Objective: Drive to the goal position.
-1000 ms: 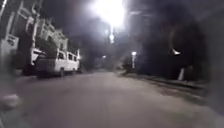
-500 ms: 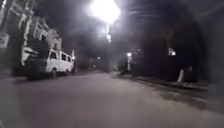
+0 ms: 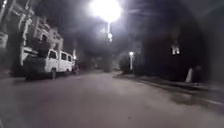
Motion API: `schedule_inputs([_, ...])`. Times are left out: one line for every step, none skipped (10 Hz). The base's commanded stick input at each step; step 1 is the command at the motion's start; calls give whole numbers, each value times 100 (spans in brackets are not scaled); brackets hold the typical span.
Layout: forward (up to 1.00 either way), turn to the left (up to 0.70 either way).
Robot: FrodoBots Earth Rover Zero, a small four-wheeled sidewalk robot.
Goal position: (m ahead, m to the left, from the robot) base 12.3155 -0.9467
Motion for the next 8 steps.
schedule_inputs([70, -35])
schedule_inputs([70, -35])
schedule_inputs([70, -31])
schedule_inputs([70, -11])
schedule_inputs([70, -4])
schedule_inputs([70, 0])
schedule_inputs([70, 0])
schedule_inputs([70, 0])
